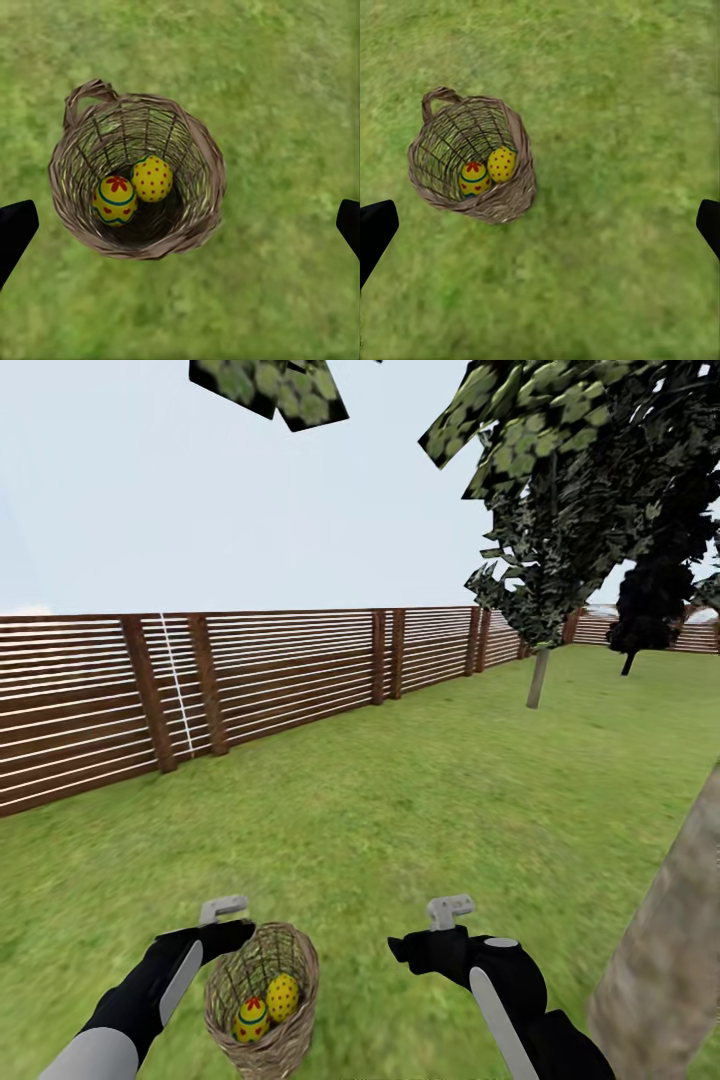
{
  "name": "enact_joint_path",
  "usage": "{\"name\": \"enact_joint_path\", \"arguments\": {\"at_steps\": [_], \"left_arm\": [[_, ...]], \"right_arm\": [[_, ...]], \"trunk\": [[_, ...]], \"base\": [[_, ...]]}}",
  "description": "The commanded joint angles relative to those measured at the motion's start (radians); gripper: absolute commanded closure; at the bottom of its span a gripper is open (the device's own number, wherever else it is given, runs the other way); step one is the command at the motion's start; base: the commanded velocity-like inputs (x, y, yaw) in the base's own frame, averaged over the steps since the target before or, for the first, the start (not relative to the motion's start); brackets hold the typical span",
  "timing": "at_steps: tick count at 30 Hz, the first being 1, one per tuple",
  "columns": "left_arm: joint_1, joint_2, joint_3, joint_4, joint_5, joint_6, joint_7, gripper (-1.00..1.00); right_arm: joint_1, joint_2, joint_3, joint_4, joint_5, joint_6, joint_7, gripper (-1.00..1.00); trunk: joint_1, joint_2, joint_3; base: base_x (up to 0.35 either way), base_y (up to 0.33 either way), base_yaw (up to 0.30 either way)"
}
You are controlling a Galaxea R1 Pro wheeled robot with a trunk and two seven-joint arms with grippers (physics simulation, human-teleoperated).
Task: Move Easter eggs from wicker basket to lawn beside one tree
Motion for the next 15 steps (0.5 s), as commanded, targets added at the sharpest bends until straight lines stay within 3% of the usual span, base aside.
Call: {"name": "enact_joint_path", "arguments": {"at_steps": [1,15], "left_arm": [[0.0,0.001,0.001,-0.002,0.006,0.005,-0.002,-1.0],[0.0,0.004,0.001,-0.002,0.007,0.005,-0.005,-1.0]], "right_arm": [[-0.001,0.0,0.0,-0.001,-0.007,0.004,-0.006,-1.0],[-0.001,0.001,0.002,-0.001,-0.007,0.004,-0.006,-1.0]], "trunk": [[0.0,-0.001,0.0],[0.0,-0.001,0.005]], "base": [[-0.069,0.227,-0.208],[-0.164,0.26,-0.258]]}}
